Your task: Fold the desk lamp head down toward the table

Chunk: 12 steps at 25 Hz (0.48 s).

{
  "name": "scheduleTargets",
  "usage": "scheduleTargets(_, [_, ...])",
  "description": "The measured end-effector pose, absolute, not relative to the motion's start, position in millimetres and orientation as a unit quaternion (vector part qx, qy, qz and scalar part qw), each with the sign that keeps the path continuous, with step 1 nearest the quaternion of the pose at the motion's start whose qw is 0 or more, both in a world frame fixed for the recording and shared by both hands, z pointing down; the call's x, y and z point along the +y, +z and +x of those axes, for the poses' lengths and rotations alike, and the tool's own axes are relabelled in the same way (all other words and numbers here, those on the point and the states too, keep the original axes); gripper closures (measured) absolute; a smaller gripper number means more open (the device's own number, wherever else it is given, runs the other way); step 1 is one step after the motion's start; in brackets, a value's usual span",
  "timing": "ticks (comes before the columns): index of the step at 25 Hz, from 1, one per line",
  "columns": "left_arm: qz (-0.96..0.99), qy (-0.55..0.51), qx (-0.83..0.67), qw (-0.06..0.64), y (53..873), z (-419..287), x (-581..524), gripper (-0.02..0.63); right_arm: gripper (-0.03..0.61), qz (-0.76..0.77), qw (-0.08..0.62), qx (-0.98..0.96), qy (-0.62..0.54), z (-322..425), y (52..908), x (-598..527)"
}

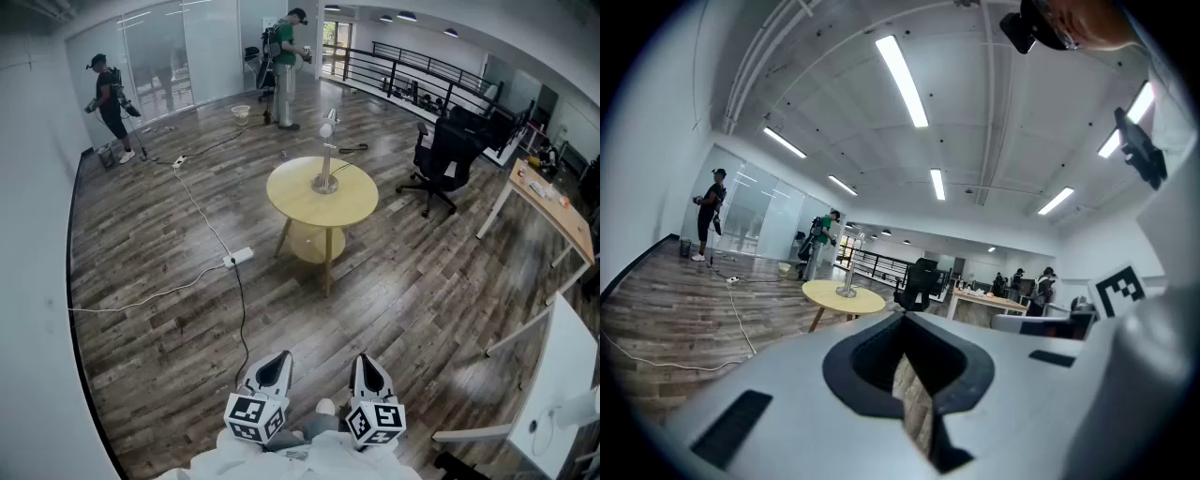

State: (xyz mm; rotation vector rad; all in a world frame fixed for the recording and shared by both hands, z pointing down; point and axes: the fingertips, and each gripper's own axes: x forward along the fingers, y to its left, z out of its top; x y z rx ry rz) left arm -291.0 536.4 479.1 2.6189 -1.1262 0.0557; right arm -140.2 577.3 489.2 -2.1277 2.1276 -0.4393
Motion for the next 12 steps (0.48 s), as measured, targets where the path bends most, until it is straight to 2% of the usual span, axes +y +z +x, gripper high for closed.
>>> scheduleTargets(12, [0.904, 0.032, -0.402, 0.141, 490.6, -236.2, 429.9, 0.612, 0.568, -0.692, 0.06, 0.705, -0.14, -85.0, 489.6, 465.2])
